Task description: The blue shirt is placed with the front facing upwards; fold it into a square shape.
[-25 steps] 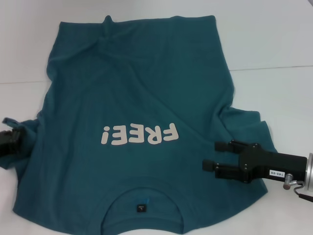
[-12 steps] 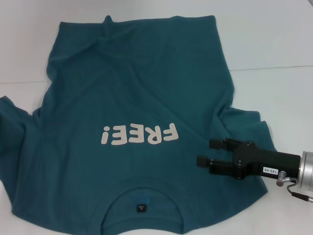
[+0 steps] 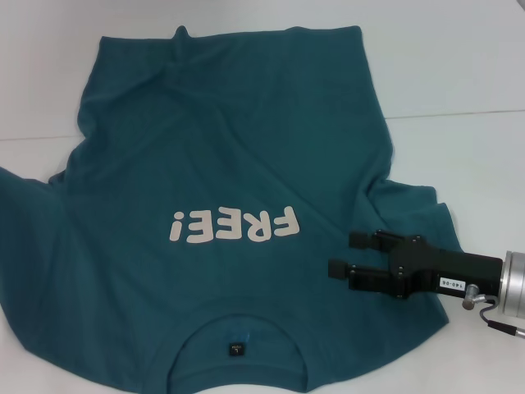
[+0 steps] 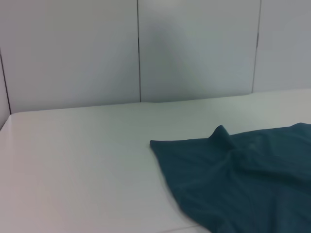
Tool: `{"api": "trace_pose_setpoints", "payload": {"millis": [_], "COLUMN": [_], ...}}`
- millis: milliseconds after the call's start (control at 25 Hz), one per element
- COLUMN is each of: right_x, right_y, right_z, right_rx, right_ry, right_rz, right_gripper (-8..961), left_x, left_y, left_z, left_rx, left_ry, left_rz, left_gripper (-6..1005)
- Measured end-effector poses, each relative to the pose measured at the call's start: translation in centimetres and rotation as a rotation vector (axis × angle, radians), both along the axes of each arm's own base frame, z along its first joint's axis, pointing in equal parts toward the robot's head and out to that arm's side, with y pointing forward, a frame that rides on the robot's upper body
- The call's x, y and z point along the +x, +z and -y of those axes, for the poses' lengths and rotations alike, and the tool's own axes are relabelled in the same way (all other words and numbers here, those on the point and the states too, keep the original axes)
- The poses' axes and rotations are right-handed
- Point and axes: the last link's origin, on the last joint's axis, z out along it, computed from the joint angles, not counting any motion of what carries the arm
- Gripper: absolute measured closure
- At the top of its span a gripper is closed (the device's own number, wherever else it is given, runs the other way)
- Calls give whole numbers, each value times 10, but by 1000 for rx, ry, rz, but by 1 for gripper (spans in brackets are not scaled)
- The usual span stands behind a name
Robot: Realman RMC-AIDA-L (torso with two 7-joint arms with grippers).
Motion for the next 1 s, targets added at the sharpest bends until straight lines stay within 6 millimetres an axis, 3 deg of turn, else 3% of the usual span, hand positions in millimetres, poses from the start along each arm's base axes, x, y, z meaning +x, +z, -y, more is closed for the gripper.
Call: {"api": "trace_pose_setpoints", "payload": {"millis": [520, 1000], "right_x": [1, 2], "right_y": [0, -1], "right_z": [2, 4], "right_rx": [-5, -14], "right_ry": [-1, -2], "right_rz": [-1, 3], "right_gripper": [70, 70], "left_x": [16, 46], "left_y": [-29, -51], "left_z": [6, 13], "left_rx": [-114, -276], "left_ry": [-20, -99], "left_rz": [97, 287], "left_gripper": [987, 985]}}
